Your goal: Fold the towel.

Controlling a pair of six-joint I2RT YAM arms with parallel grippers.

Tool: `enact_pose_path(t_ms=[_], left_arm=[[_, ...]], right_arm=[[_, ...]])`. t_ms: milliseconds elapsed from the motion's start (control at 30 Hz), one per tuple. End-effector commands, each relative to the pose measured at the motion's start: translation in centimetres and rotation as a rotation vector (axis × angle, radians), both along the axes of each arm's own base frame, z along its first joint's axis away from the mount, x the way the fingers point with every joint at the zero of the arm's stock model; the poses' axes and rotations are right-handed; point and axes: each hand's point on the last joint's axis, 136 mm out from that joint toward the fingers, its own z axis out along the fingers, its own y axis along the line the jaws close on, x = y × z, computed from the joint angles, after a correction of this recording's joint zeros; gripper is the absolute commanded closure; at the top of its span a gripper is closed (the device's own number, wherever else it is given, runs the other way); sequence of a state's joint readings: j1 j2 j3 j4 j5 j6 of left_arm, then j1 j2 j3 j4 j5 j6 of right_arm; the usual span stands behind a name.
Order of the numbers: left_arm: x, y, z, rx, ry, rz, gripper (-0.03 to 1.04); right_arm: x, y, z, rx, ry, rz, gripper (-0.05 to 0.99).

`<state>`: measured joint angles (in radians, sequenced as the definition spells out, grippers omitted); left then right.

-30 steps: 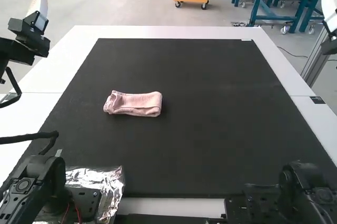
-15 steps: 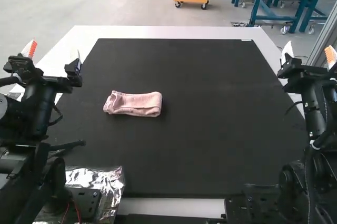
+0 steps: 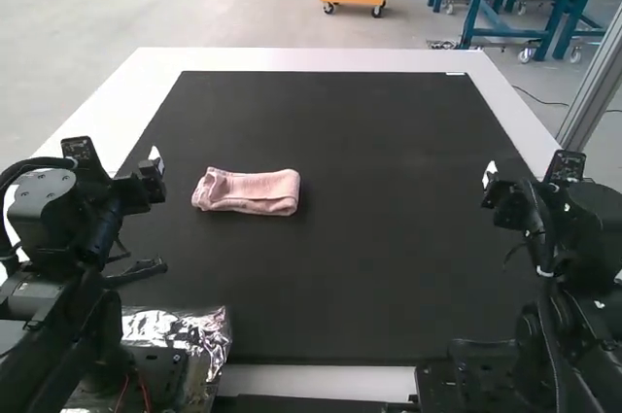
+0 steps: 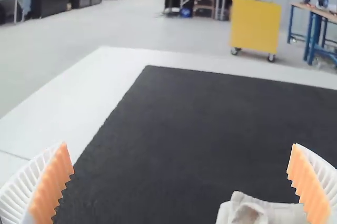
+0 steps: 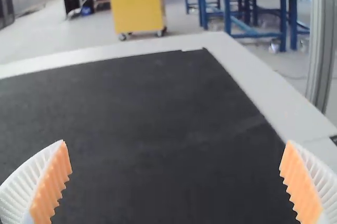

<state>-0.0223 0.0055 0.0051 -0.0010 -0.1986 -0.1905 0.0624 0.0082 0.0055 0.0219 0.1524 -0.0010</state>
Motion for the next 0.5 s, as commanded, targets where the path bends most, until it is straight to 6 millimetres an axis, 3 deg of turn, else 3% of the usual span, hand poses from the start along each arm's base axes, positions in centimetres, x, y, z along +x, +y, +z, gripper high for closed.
enact_pose_path(t_ms=[0, 467], left_arm=[[-0.06, 0.33, -0.51, -0.129, -0.009, 0.020, 0.05], [-0.12, 0.63, -1.07, -0.190, 0.001, 0.035, 0.05]], right_arm=[[-0.01, -0.35, -0.02, -0.013, -0.006, -0.017, 0.02], [-0.02, -0.26, -0.02, -0.013, -0.006, -0.012, 0.02]])
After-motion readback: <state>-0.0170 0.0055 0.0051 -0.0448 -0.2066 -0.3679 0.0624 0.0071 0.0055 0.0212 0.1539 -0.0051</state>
